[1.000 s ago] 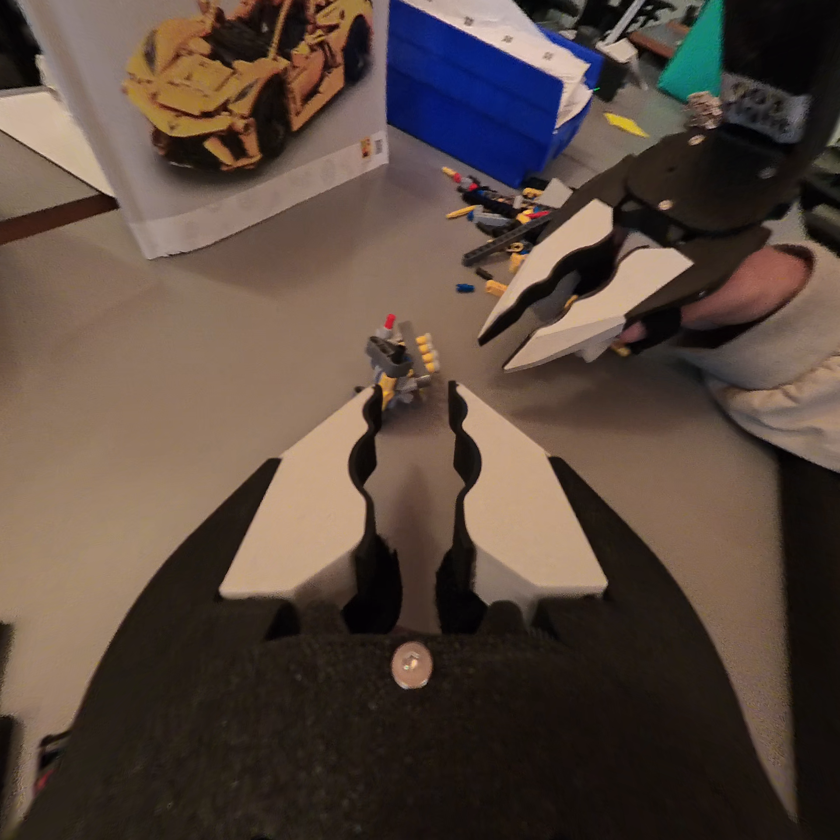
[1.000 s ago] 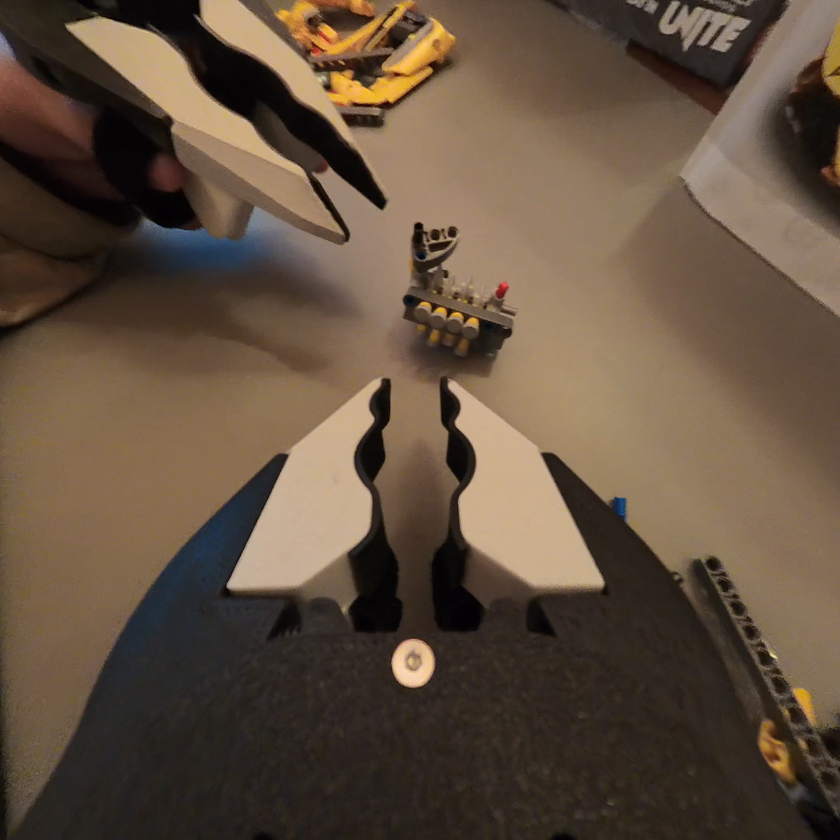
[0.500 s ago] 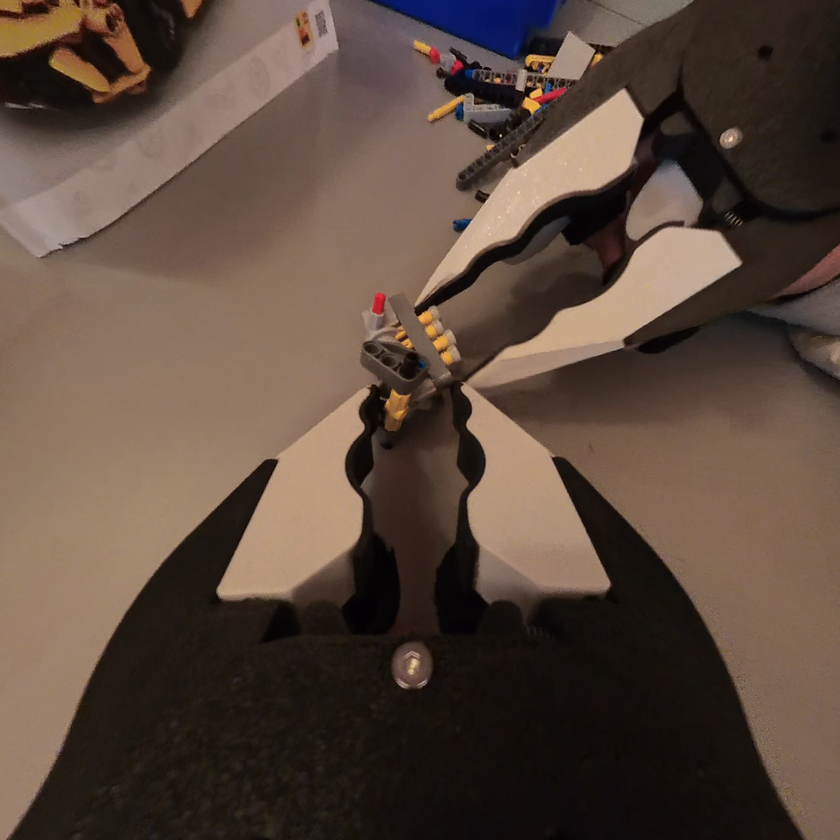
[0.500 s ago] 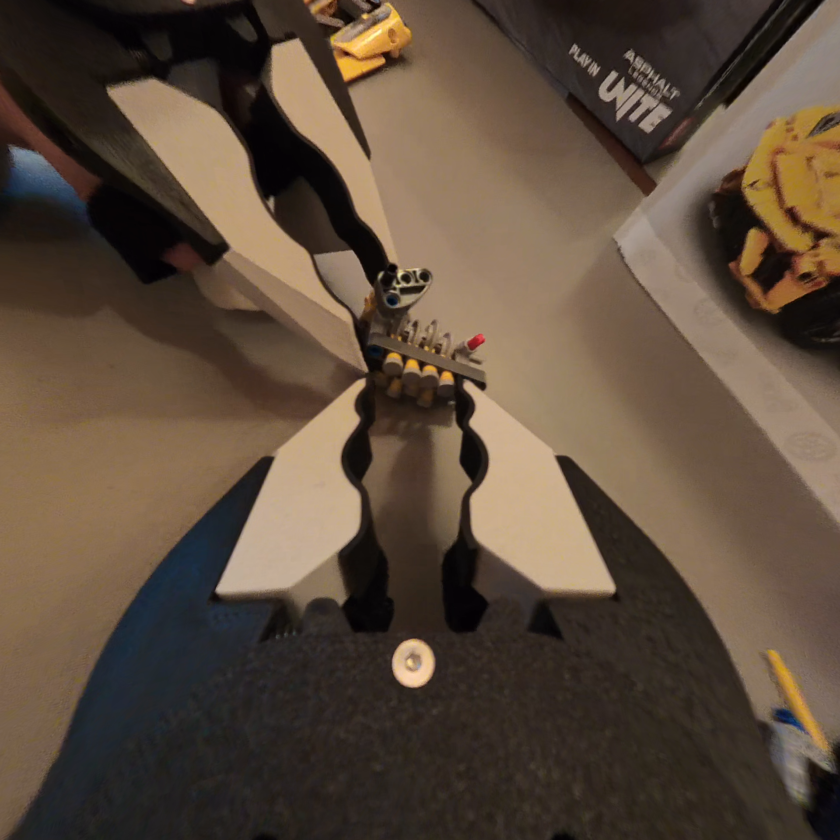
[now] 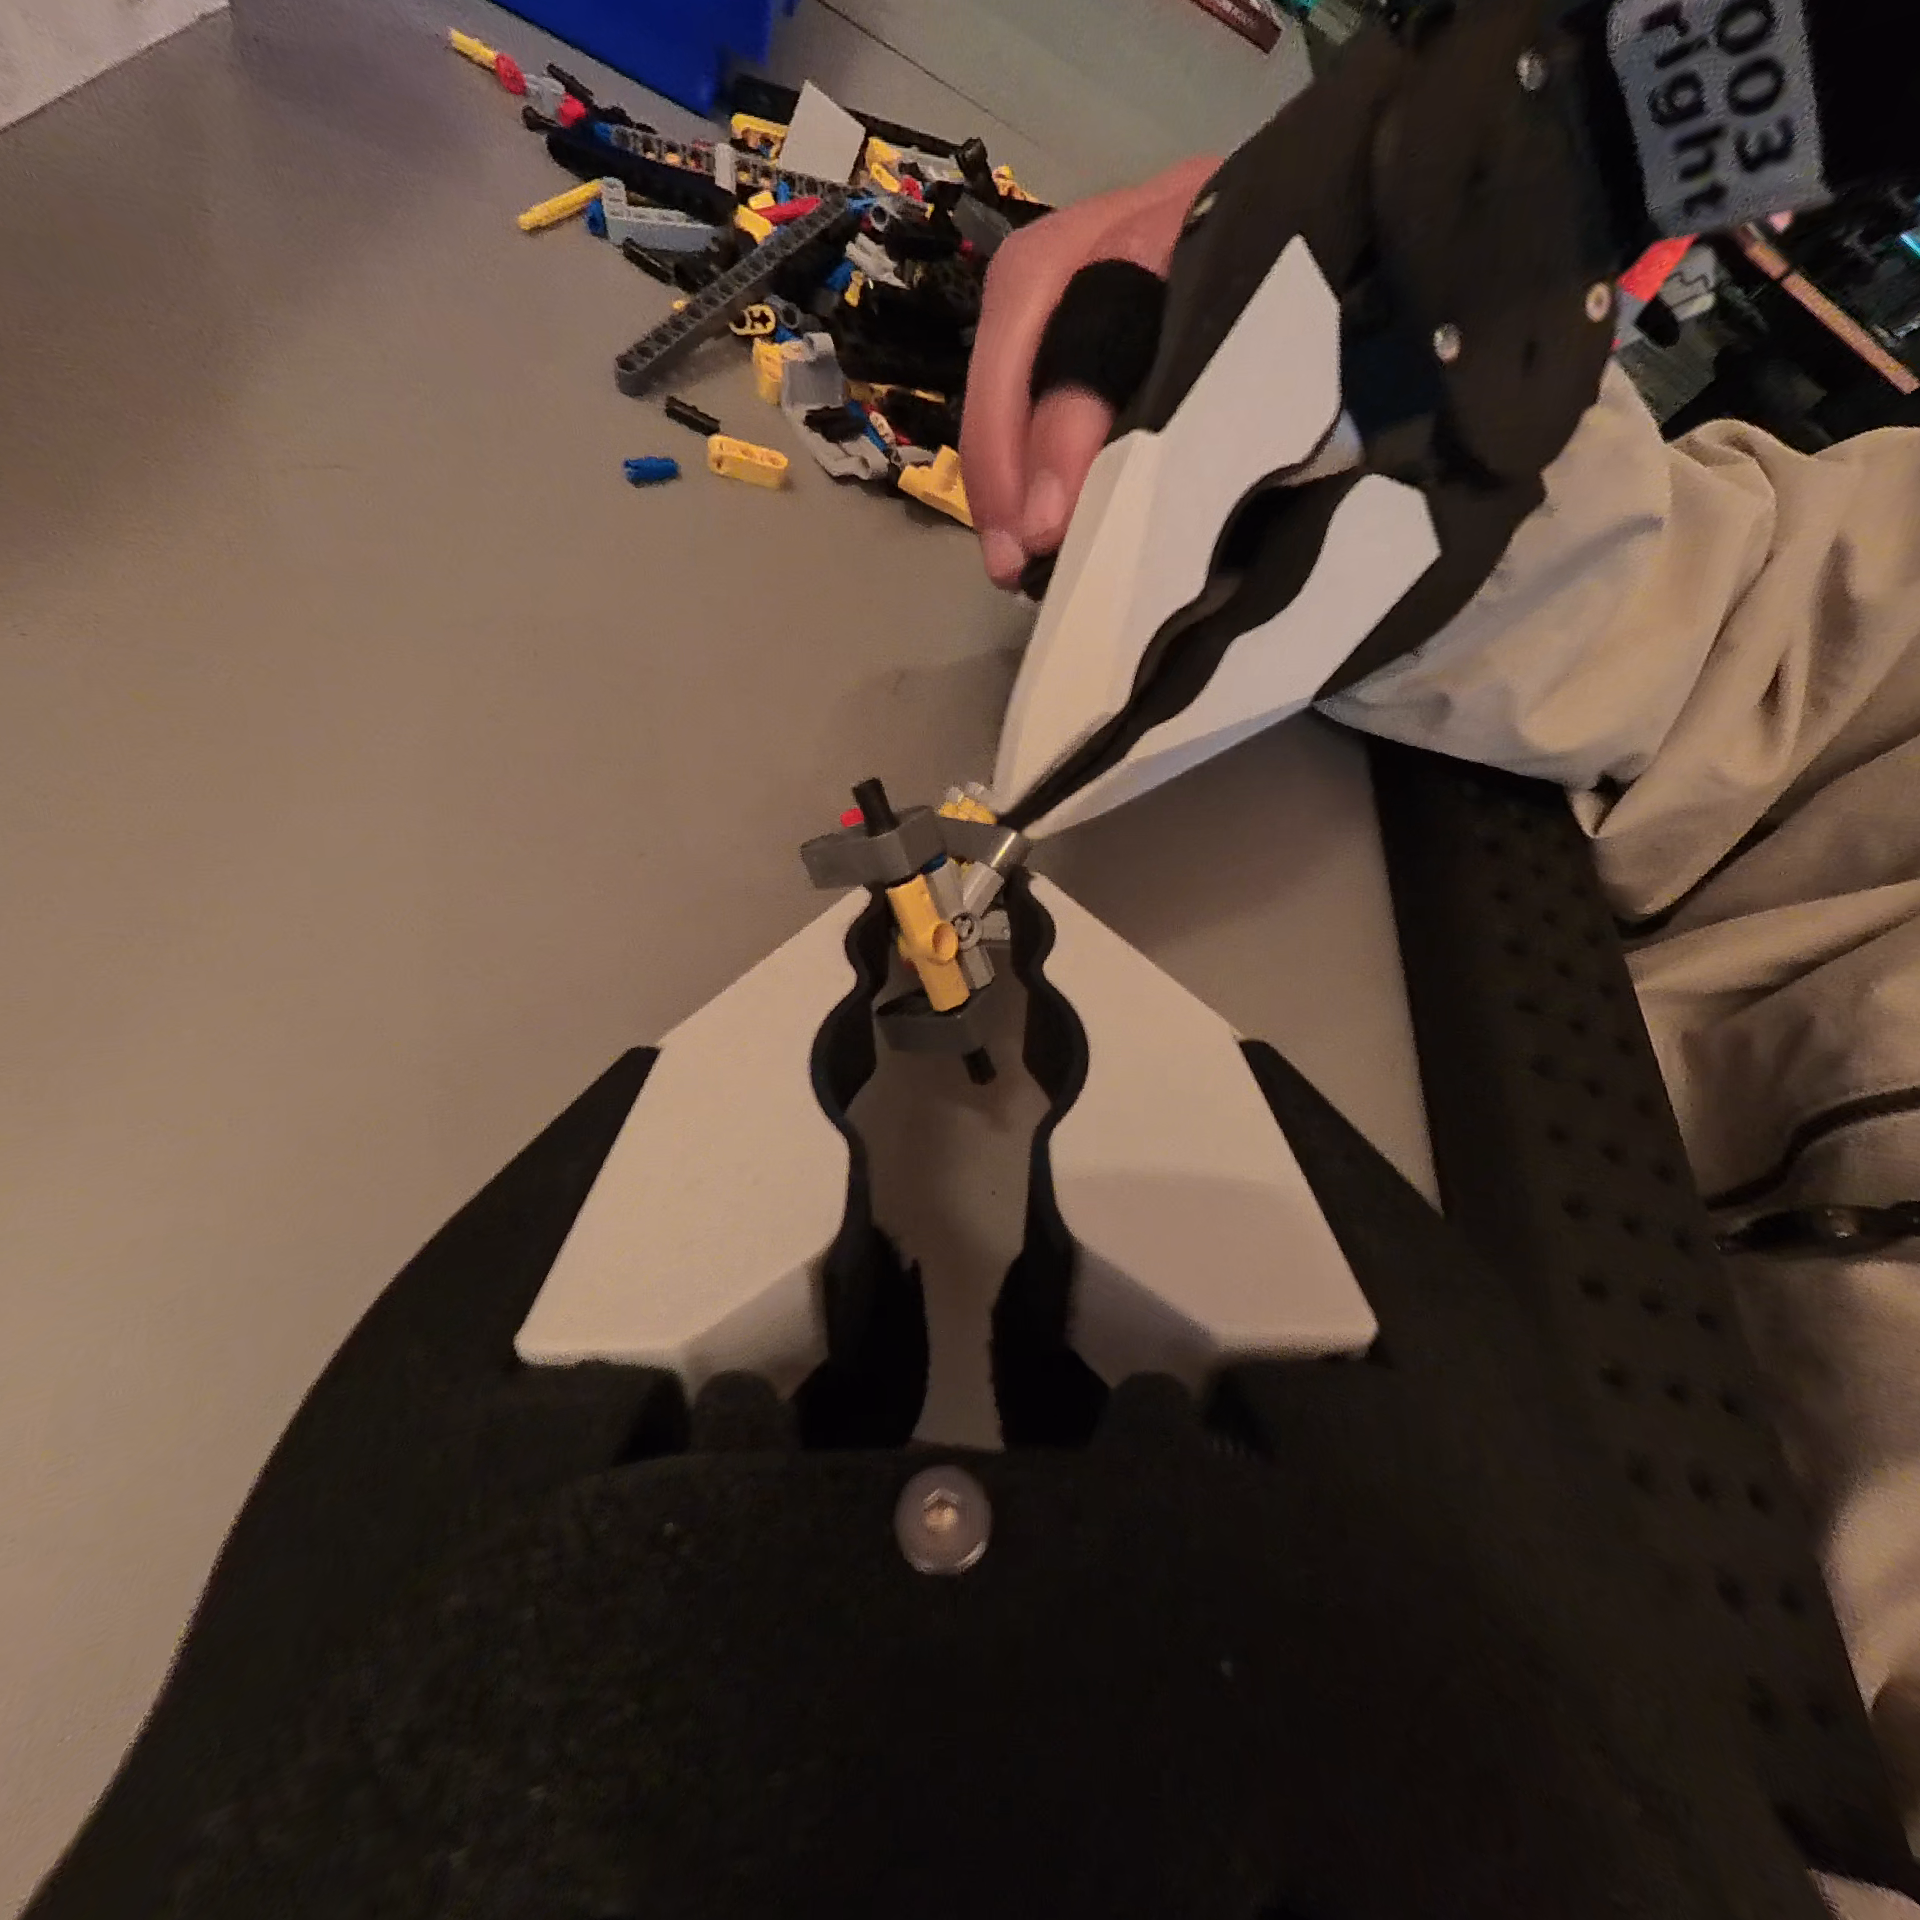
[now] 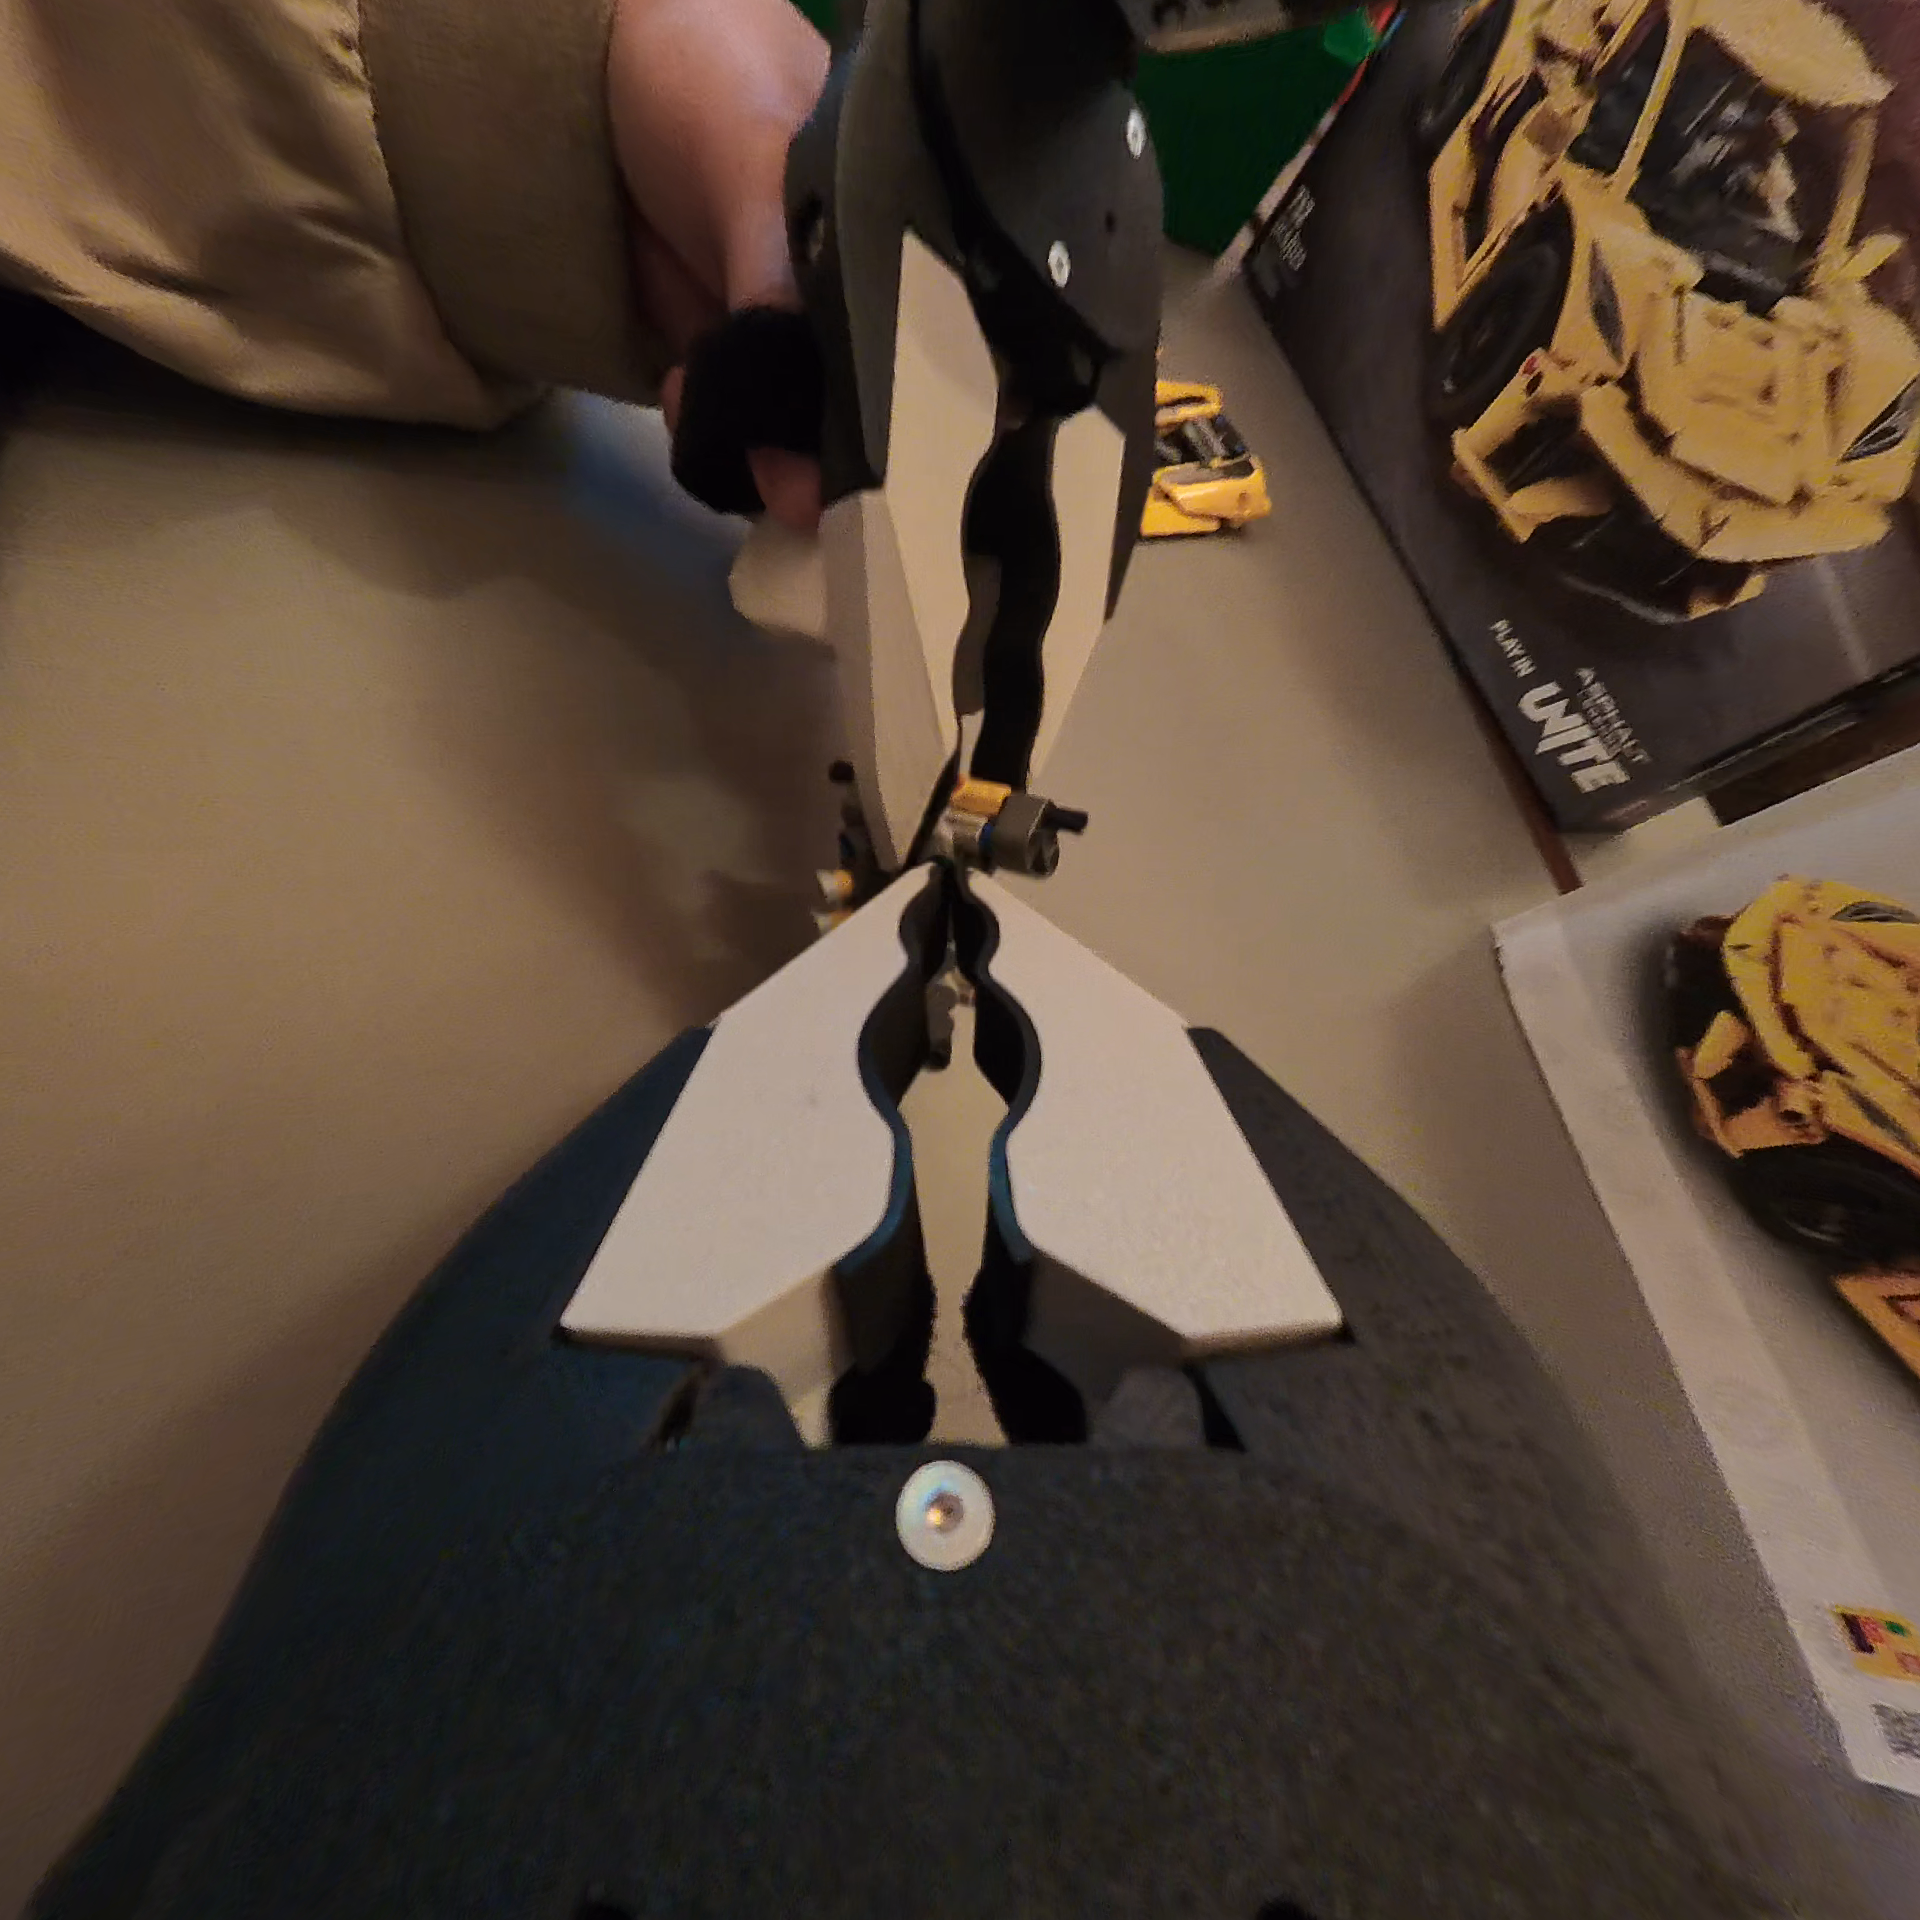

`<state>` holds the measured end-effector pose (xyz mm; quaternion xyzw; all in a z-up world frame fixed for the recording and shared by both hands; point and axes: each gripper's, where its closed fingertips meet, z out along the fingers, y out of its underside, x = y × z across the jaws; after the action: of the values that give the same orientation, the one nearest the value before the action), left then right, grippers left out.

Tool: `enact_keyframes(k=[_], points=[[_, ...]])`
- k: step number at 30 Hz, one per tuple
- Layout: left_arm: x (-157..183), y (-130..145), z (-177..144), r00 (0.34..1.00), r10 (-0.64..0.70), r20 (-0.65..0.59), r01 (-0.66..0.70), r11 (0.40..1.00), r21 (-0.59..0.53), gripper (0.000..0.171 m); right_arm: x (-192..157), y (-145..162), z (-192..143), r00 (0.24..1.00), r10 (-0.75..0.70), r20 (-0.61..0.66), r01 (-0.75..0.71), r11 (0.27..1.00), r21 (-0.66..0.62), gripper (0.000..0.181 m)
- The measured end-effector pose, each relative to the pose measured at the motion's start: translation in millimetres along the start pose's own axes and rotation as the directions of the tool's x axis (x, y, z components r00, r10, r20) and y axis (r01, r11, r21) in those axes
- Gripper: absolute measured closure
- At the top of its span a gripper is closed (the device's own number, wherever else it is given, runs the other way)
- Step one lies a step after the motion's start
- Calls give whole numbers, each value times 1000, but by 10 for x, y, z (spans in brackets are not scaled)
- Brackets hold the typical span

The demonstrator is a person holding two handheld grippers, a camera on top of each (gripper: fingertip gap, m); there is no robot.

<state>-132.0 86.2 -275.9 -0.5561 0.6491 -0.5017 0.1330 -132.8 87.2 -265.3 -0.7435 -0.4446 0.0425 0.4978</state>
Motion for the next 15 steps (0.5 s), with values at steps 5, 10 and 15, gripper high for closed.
enact_keyframes(k=[5,10,15], points=[[25,17,-42,1000,20,2,-20,1000,-6,149,-97,-25,-22,990,101,99,-104,994,29,169],[4,69,19,1000,26,-5,-26,1000,-18,150,-90,79,21,993,82,87,-82,997,-1,179],[-23,70,11,1000,-1,-17,1,1000,0,150,-91,120,53,995,72,73,-70,997,-23,174]])
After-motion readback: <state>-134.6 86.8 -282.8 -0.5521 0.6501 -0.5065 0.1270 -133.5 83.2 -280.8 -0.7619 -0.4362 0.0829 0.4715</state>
